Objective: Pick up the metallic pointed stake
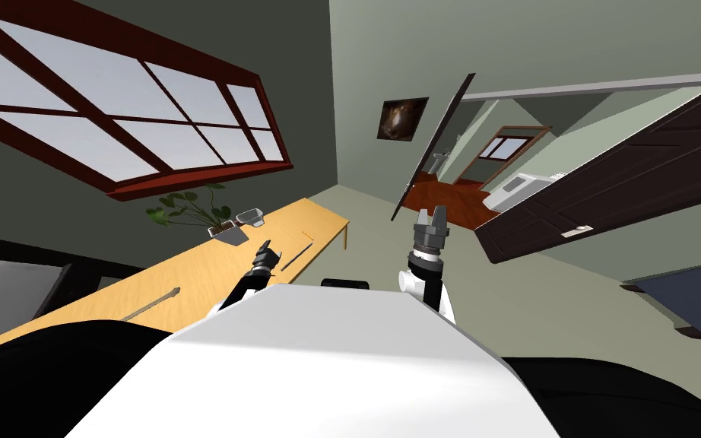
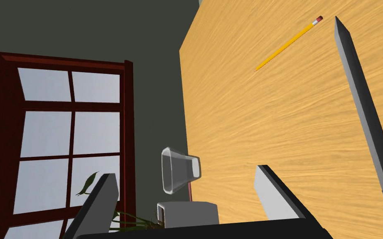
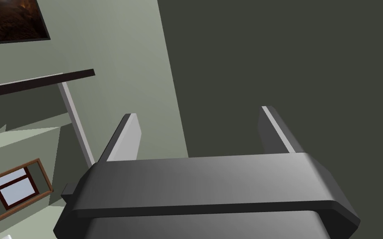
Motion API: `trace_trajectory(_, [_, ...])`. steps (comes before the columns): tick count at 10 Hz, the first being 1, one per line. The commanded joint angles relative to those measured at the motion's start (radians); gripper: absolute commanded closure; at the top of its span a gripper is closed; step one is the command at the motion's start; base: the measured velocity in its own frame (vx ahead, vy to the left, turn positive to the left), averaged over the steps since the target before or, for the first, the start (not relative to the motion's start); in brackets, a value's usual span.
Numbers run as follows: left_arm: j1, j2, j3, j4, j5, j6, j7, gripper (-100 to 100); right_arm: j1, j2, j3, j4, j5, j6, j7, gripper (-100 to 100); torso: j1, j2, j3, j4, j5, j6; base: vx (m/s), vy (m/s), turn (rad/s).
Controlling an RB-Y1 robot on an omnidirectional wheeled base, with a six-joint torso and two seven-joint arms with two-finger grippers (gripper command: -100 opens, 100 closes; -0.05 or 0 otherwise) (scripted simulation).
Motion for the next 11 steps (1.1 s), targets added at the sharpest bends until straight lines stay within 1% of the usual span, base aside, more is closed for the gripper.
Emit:
trace_trajectory(1, [0.016, 0.003, 0.019, 0.021, 0.011, 0.050, 0.032, -100, 0.000, 0.000, 0.000, 0.000, 0.000, 0.000, 0.000, 0, 0.000, 0.000, 0.000, 0.000, 0.000, 0.000, 0.010, 0.006, -0.086])
trace_trajectory(2, [0.016, 0.003, 0.019, 0.021, 0.011, 0.061, 0.032, -100, 0.000, 0.000, 0.000, 0.000, 0.000, 0.000, 0.000, 0, 0.000, 0.000, 0.000, 0.000, 0.000, 0.000, 0.009, 0.006, -0.045])
trace_trajectory(3, [0.029, 0.002, 0.032, 0.044, 0.021, 0.100, 0.058, -100, 0.000, 0.000, 0.000, 0.000, 0.000, 0.000, 0.000, 0, 0.000, 0.000, 0.000, 0.000, 0.000, 0.000, 0.018, 0.000, -0.102])
trace_trajectory(4, [0.041, 0.001, 0.045, 0.066, 0.033, 0.127, 0.083, -100, 0.000, 0.000, 0.000, 0.000, 0.000, 0.000, 0.000, 0, 0.000, -0.001, 0.000, 0.000, 0.000, 0.000, 0.029, 0.004, -0.128])
trace_trajectory(5, [0.041, 0.001, 0.045, 0.066, 0.033, 0.143, 0.083, -100, 0.000, 0.000, 0.000, 0.000, 0.000, 0.000, 0.000, 0, 0.000, -0.001, -0.001, 0.000, 0.000, 0.000, 0.023, 0.007, -0.060])
trace_trajectory(6, [0.051, 0.001, 0.056, 0.088, 0.047, 0.179, 0.107, -100, 0.000, 0.000, 0.000, 0.000, 0.000, 0.000, 0.000, 0, 0.000, -0.001, -0.001, 0.000, 0.000, 0.000, 0.027, 0.003, -0.102])
trace_trajectory(7, [0.051, 0.001, 0.056, 0.088, 0.047, 0.183, 0.107, -100, 0.000, 0.000, 0.000, 0.000, 0.000, 0.000, 0.000, 0, 0.000, -0.002, -0.001, 0.000, 0.000, 0.000, 0.027, 0.002, -0.065])
trace_trajectory(10, [0.070, 0.005, 0.082, 0.150, 0.101, 0.299, 0.175, -100, 0.000, 0.000, 0.000, 0.000, 0.000, 0.000, 0.000, 0, 0.000, -0.003, -0.002, -0.001, 0.000, 0.000, 0.060, 0.001, -0.160])
trace_trajectory(11, [0.070, 0.005, 0.082, 0.150, 0.101, 0.304, 0.175, -100, 0.000, 0.000, 0.000, 0.000, 0.000, 0.000, 0.000, 0, 0.000, -0.005, -0.003, -0.001, 0.000, 0.000, 0.067, 0.009, -0.041])
